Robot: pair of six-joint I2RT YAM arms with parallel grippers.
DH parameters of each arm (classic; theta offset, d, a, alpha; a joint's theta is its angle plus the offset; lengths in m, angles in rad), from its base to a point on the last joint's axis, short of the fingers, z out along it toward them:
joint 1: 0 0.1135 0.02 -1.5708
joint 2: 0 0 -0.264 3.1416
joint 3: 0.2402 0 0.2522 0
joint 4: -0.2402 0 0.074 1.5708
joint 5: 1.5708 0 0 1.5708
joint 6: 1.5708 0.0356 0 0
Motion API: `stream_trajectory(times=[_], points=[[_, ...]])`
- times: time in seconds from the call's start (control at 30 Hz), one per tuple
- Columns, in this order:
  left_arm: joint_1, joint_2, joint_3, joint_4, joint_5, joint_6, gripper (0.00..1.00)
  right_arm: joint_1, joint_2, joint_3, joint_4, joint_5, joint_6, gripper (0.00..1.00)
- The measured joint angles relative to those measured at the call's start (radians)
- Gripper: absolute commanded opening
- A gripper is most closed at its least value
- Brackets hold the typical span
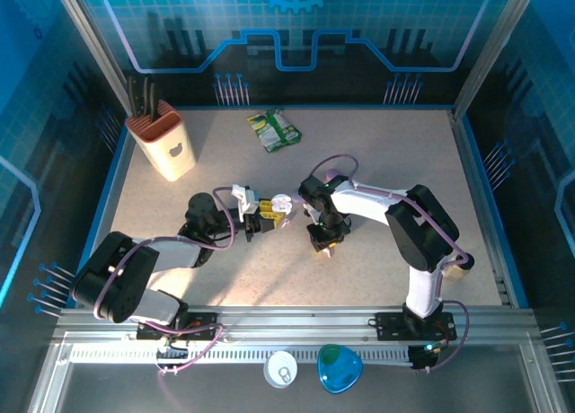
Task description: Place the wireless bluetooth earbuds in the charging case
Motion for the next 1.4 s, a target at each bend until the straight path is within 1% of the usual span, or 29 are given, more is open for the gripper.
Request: stream_trajectory(times=[0.13,0.43,0.6,0.7,0.87,1.07,1.23,1.4], points=[[0.000,0.000,0.000,0.000,0.000,0.000,0.03,0.004,-0.003,-0.005,-0.003,0.000,0.000,0.30],[0.000,0.000,0.000,0.000,0.000,0.000,0.02,0.004,-0.003,-0.006,-0.001,0.012,-0.006,0.20],[0.000,0.000,0.000,0.000,0.000,0.000,0.02,0.005,-0.011,-0.011,0.004,0.022,0.002,0.20],[0.000,0.000,0.000,-0.001,0.000,0.001,0.02,0.008,-0.043,-0.035,0.020,0.050,0.005,0.20],[0.000,0.000,0.000,-0.012,0.000,0.002,0.02,0.013,-0.183,-0.088,0.068,0.117,0.002,0.21],[-0.003,0.000,0.005,-0.069,-0.016,0.044,0.02,0.037,-0.445,-0.157,0.208,0.216,-0.023,0.19],[-0.053,0.000,0.035,-0.174,-0.064,0.113,0.03,0.070,-0.626,-0.215,0.352,0.269,-0.058,0.19],[-0.095,0.000,0.060,-0.245,-0.095,0.164,0.04,0.102,-0.725,-0.228,0.460,0.288,-0.107,0.18]])
